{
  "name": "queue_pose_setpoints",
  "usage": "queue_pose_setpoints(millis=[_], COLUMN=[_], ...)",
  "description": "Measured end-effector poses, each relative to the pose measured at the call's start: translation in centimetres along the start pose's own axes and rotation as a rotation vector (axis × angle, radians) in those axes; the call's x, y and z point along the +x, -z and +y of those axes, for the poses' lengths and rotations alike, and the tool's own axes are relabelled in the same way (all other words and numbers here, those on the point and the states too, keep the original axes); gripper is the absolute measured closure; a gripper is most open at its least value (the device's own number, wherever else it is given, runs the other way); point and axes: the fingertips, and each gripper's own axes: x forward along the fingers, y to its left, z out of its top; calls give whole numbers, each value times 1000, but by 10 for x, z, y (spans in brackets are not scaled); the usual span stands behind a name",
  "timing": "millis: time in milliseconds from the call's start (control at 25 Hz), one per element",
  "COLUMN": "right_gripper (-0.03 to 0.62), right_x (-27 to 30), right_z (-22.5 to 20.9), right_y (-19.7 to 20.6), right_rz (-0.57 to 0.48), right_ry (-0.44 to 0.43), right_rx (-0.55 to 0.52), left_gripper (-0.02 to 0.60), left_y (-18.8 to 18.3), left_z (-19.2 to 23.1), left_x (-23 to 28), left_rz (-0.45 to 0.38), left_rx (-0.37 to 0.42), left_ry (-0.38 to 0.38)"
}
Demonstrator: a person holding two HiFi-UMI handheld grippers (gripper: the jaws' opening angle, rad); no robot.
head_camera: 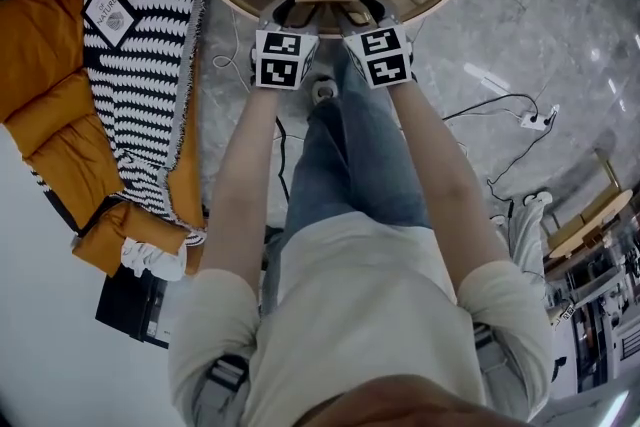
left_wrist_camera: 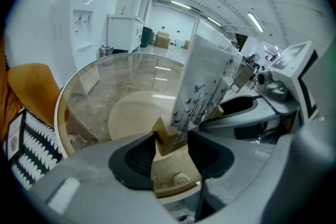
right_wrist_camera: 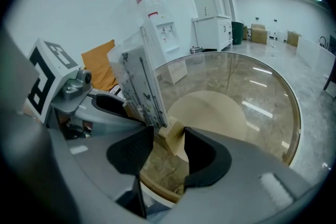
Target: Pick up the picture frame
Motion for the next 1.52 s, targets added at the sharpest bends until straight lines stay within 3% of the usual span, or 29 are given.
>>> queue_pose_setpoints(millis=[960,1520], right_gripper=[414,421], right_x=[-154,-249], right_z=[107,172], right_y=[-31,-14], right_rz=[-174,-269], right_ry=[75,137], right_rx=[-92,-95], left_gripper=[391,391], left_y=[-12,10], left_z=[-70,-126], left_x=[-170,-264], left_rz=[-175,-244], left_rx=[40,101], left_ry=[-2,40])
